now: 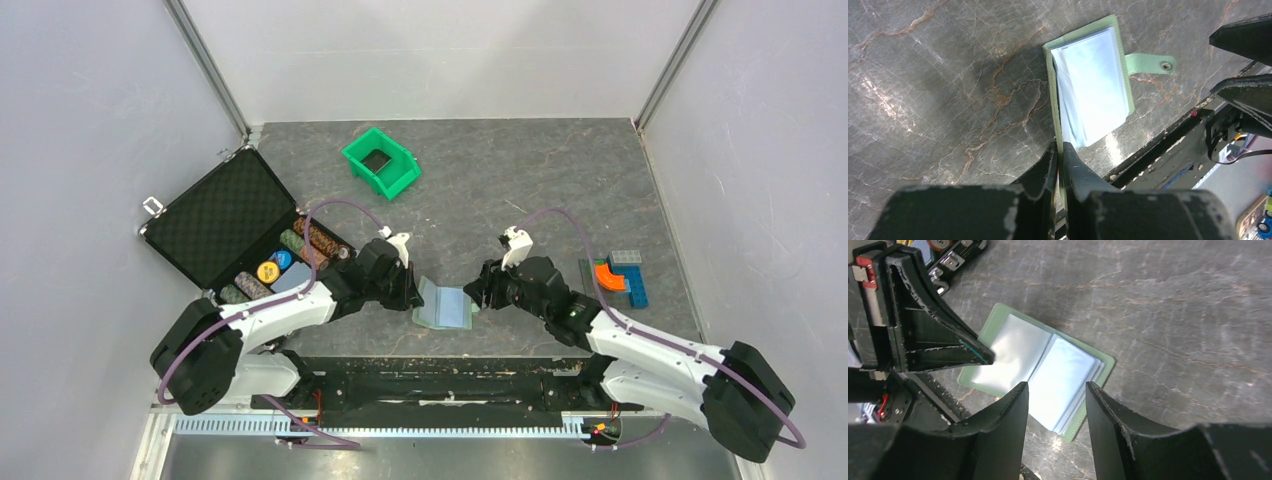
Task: Take the credit cards out of the card holder
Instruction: Open the card holder at the center of the board.
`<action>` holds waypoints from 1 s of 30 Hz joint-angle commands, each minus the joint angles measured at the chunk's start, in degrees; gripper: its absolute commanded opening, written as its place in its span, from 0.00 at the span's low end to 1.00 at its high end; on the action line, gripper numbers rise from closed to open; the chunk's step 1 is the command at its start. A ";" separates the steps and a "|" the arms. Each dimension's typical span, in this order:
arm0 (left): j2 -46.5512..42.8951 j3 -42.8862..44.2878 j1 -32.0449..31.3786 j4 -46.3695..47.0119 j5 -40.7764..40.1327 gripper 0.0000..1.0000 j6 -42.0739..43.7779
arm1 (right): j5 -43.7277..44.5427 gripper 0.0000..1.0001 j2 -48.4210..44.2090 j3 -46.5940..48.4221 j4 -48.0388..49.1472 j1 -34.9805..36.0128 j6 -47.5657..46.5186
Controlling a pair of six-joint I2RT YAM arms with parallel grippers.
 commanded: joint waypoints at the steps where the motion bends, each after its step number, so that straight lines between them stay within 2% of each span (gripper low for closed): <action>1: -0.25 -1.77 -0.29 -0.10 -1.32 0.18 -2.03 | -7.40 0.48 3.23 -0.93 6.27 -0.05 3.08; 6: -2.02 -3.04 -0.31 -2.18 -3.95 0.37 -3.09 | -11.03 0.46 8.21 -4.23 13.86 0.08 7.19; 9: -2.49 -3.47 -0.31 -2.88 -4.83 0.41 -3.36 | -10.38 0.46 10.70 -4.50 14.72 0.12 7.61; 21: -3.42 -5.77 -0.33 0.30 -2.11 0.24 -4.48 | -10.69 0.46 16.97 -5.69 19.63 0.52 10.86; 30: -3.95 -7.05 -0.29 2.03 -0.74 0.21 -5.15 | -10.46 0.45 20.83 -3.74 20.07 2.09 12.31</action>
